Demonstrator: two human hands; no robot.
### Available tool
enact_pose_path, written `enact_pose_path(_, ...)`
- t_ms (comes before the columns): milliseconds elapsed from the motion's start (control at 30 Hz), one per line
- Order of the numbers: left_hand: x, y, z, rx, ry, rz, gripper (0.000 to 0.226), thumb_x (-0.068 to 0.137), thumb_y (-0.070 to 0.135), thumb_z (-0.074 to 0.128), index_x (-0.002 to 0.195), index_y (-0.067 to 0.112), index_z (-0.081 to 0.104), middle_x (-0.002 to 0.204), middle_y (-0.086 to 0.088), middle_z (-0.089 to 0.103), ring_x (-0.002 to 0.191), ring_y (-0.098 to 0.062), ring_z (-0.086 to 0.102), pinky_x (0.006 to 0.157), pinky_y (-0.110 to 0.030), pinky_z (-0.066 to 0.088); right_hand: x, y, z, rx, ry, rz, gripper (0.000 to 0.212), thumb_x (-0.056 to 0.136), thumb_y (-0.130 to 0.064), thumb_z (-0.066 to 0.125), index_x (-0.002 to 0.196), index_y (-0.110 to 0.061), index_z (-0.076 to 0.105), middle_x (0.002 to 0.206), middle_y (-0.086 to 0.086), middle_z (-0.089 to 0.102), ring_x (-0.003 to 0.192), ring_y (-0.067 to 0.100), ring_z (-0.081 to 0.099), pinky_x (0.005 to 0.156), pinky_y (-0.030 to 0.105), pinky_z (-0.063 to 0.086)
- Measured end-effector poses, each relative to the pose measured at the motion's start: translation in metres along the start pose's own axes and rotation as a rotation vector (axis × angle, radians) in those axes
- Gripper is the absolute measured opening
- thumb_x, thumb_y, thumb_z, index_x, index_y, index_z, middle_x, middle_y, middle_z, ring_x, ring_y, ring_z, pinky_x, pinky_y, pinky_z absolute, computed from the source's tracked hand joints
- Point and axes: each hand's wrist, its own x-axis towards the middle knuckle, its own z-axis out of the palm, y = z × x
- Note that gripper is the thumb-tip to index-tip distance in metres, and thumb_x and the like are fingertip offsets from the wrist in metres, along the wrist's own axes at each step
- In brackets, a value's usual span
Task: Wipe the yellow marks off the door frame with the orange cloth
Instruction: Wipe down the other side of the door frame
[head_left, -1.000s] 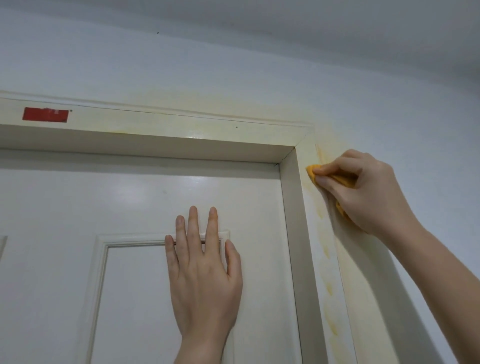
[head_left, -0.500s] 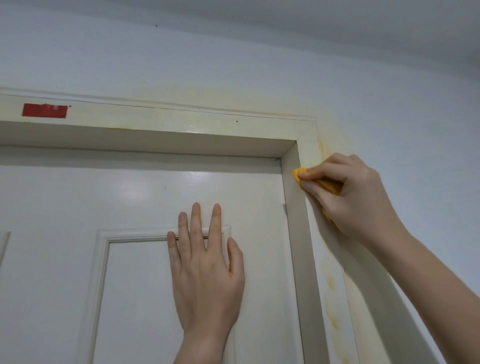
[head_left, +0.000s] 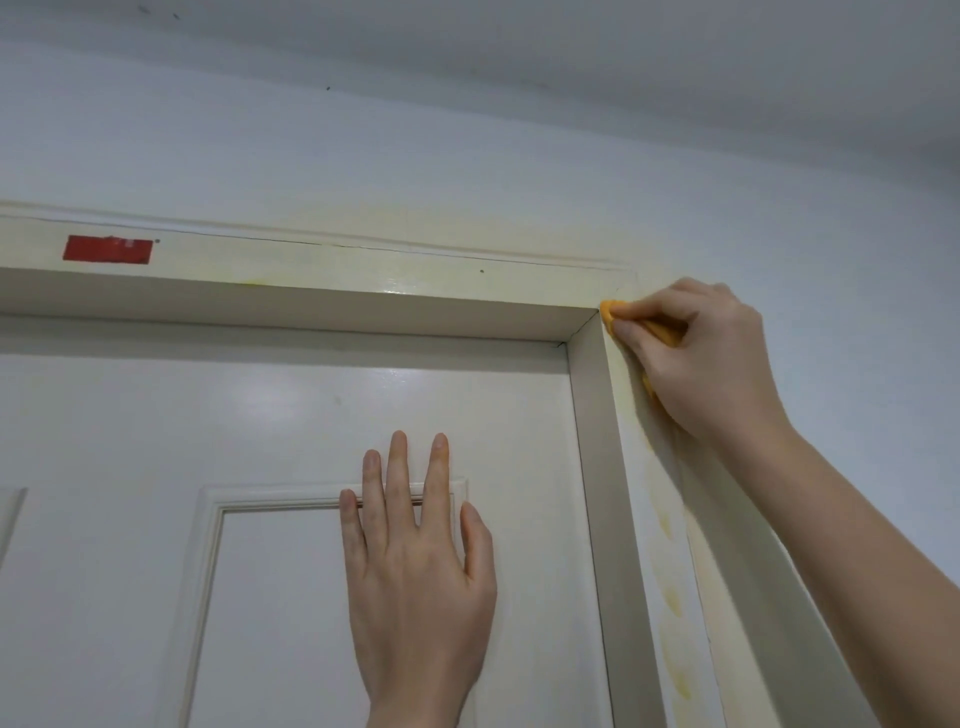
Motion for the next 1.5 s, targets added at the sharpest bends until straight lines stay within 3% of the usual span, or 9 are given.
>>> enact_pose_path(100, 0.000, -0.001, 0.000, -0.002, 0.001, 0.000, 0.066, 0.106, 0.046, 0.035, 0.171, 0.034, 0.029, 0.181, -0.003, 0.020, 0.169, -0.025, 0.011, 0.137, -0.047, 0.007, -0.009, -0.011, 0.007, -0.019, -0.080, -0.084, 0.006, 0.093, -0.024, 0.079, 0.097, -0.024, 0.083, 0.086, -0.008, 0.067, 0.083, 0.021, 0.053, 0.074, 0.011, 0.036)
enact_pose_path(167, 0.001, -0.002, 0.001, -0.011, 0.005, 0.002, 0.066, 0.106, 0.045, 0.037, 0.170, 0.033, 0.031, 0.180, -0.003, 0.023, 0.168, -0.026, 0.014, 0.137, -0.048, 0.008, -0.025, -0.010, -0.001, -0.028, -0.126, -0.134, 0.006, 0.093, -0.023, 0.079, 0.097, -0.026, 0.083, 0.083, -0.008, 0.065, 0.080, 0.021, 0.052, 0.073, 0.011, 0.037)
enact_pose_path(333, 0.001, -0.001, 0.002, -0.012, 0.021, 0.004, 0.066, 0.105, 0.046, 0.036, 0.170, 0.033, 0.032, 0.179, -0.002, 0.025, 0.168, -0.026, 0.017, 0.137, -0.048, 0.010, 0.003, 0.010, -0.005, -0.006, 0.003, 0.029, 0.007, 0.093, -0.025, 0.078, 0.097, -0.021, 0.083, 0.089, -0.003, 0.070, 0.091, 0.024, 0.060, 0.077, 0.025, 0.038)
enact_pose_path(533, 0.002, -0.001, 0.002, -0.018, 0.019, -0.001, 0.066, 0.105, 0.046, 0.036, 0.170, 0.033, 0.032, 0.179, -0.002, 0.025, 0.168, -0.026, 0.017, 0.136, -0.049, 0.012, -0.003, 0.003, -0.002, -0.017, -0.090, -0.116, 0.005, 0.093, -0.024, 0.080, 0.097, -0.023, 0.082, 0.085, -0.007, 0.066, 0.083, 0.020, 0.055, 0.073, 0.018, 0.038)
enact_pose_path(667, 0.002, -0.001, 0.002, 0.002, 0.011, 0.011, 0.066, 0.106, 0.046, 0.035, 0.170, 0.034, 0.030, 0.180, -0.002, 0.023, 0.168, -0.026, 0.015, 0.137, -0.049, 0.010, 0.014, 0.008, 0.000, 0.020, -0.015, -0.026, 0.006, 0.094, -0.026, 0.079, 0.095, -0.022, 0.082, 0.087, -0.005, 0.067, 0.088, 0.024, 0.059, 0.078, 0.030, 0.042)
enact_pose_path(800, 0.000, -0.001, 0.001, 0.002, -0.003, 0.017, 0.066, 0.106, 0.046, 0.035, 0.171, 0.035, 0.029, 0.180, -0.002, 0.022, 0.169, -0.024, 0.013, 0.137, -0.049, 0.010, 0.017, -0.005, 0.015, 0.020, -0.072, -0.139, 0.007, 0.094, -0.025, 0.078, 0.094, -0.019, 0.080, 0.088, -0.007, 0.066, 0.085, 0.023, 0.054, 0.075, 0.020, 0.038)
enact_pose_path(1067, 0.001, -0.002, 0.003, 0.019, -0.012, 0.031, 0.067, 0.107, 0.046, 0.035, 0.172, 0.037, 0.024, 0.181, -0.001, 0.020, 0.169, -0.024, 0.012, 0.137, -0.050, 0.008, 0.026, -0.018, 0.022, -0.012, -0.084, -0.222, 0.019, 0.094, -0.021, 0.078, 0.078, -0.015, 0.070, 0.081, -0.003, 0.064, 0.079, 0.025, 0.047, 0.067, 0.031, 0.036)
enact_pose_path(1233, 0.002, -0.006, 0.002, -0.036, -0.008, 0.054, 0.065, 0.106, 0.045, 0.037, 0.170, 0.036, 0.031, 0.180, 0.001, 0.023, 0.168, -0.023, 0.015, 0.137, -0.047, 0.007, 0.030, -0.005, 0.007, 0.006, -0.142, -0.184, 0.011, 0.092, -0.026, 0.080, 0.086, -0.017, 0.078, 0.086, -0.006, 0.068, 0.083, 0.024, 0.054, 0.072, 0.034, 0.044)
enact_pose_path(1500, 0.015, -0.047, -0.016, -0.022, -0.031, 0.065, 0.064, 0.109, 0.047, 0.034, 0.172, 0.040, 0.021, 0.182, 0.007, 0.011, 0.169, -0.016, 0.000, 0.137, -0.043, 0.002, 0.035, -0.026, 0.023, 0.019, -0.129, -0.205, 0.016, 0.092, -0.024, 0.081, 0.079, -0.015, 0.077, 0.079, -0.001, 0.067, 0.079, 0.027, 0.055, 0.071, 0.043, 0.050)
